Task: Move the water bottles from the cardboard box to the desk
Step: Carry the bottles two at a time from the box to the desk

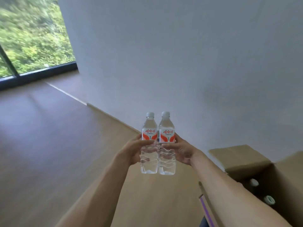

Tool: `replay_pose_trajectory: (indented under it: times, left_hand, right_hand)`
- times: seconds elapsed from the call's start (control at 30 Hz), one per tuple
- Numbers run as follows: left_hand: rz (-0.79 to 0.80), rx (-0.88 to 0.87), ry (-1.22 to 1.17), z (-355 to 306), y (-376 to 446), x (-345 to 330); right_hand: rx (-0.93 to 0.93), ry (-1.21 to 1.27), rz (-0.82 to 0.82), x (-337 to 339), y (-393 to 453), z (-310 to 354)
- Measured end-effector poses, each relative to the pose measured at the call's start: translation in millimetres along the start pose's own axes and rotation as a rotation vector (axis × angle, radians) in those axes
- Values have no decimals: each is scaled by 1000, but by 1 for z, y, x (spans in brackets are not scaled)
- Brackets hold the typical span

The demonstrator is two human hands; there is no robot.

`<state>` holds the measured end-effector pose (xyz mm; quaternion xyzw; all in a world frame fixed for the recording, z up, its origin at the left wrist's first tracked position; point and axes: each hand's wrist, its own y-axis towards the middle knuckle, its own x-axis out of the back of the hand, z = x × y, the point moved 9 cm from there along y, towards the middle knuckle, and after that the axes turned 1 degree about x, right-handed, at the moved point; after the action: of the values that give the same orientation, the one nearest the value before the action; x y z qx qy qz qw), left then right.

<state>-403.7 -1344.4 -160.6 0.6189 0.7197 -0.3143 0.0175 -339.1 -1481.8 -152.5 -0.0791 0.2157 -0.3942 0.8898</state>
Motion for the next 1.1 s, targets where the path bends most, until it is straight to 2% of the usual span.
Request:
replay_pose_trajectory:
  times: [0.13,0.33,0.47,0.57,0.77,1.1]
  left_hand:
    - [-113,-85,-123,-37,-24,98]
    - [-292,-207,-154,-80,-72,220]
    - [-372,-274,-213,-98,-106,289]
    - [-434,-295,-255,-105,-128,335]
    - [-583,-349,-288,-120,-159,412]
    - [-850,-463,-294,-182,-164,539]
  right_hand:
    - [-57,-70,156,-89,68,-14]
    - [-43,-128,458,-228,138,-29]
    - [-63,-154,510,-301,176,-43]
    - [-101,-210,628,-352,199,-60]
    - [-210,-274,688,-424,258,-91]
    - [-284,-291,916,-549,390,-112]
